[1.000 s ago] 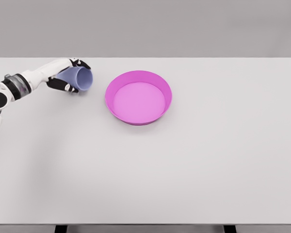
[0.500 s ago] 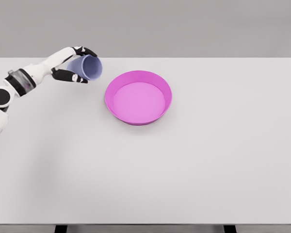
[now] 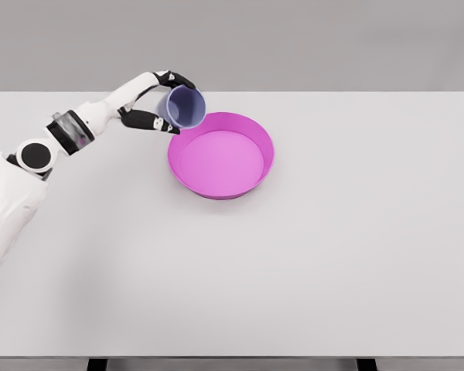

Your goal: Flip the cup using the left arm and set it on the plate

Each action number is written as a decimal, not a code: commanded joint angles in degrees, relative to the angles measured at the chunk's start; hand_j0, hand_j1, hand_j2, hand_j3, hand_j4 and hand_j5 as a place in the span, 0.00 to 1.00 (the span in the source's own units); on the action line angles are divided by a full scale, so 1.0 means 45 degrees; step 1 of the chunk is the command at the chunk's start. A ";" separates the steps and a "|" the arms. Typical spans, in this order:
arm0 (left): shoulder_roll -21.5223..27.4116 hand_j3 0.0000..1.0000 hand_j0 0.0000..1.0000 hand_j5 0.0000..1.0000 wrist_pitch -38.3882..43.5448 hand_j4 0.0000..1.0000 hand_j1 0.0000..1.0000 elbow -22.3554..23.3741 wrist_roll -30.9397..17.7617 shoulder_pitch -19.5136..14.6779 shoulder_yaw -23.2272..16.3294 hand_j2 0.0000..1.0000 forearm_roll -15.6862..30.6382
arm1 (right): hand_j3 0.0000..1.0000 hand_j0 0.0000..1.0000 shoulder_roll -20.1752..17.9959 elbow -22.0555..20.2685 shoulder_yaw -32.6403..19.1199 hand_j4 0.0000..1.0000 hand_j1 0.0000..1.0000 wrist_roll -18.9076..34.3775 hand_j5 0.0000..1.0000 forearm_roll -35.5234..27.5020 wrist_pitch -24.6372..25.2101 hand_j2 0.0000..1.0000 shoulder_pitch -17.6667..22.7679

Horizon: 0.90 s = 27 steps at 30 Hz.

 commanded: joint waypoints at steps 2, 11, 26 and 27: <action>-0.0027 0.65 0.65 0.65 0.0026 0.65 0.65 -0.0300 0.0010 0.0000 -0.0406 0.65 0.0583 | 1.00 1.00 0.0000 0.0001 -0.0001 1.00 1.00 0.0003 1.00 0.0002 -0.0001 1.00 0.0000; -0.0867 0.64 0.64 0.64 0.0026 0.64 0.64 -0.0300 -0.0010 0.0117 -0.0894 0.64 0.1149 | 1.00 1.00 0.0000 0.0001 -0.0001 1.00 1.00 0.0003 1.00 0.0002 -0.0001 1.00 0.0000; -0.1609 0.63 0.63 0.63 0.0026 0.63 0.63 -0.0261 -0.0010 0.0762 -0.1168 0.63 0.1735 | 1.00 1.00 0.0000 0.0001 -0.0001 1.00 1.00 0.0003 1.00 0.0002 -0.0001 1.00 0.0000; -0.1609 0.64 0.64 0.64 0.0026 0.64 0.64 -0.0222 -0.0010 0.0781 -0.1168 0.64 0.1910 | 1.00 1.00 0.0000 0.0001 -0.0001 1.00 1.00 0.0003 1.00 0.0002 -0.0001 1.00 0.0000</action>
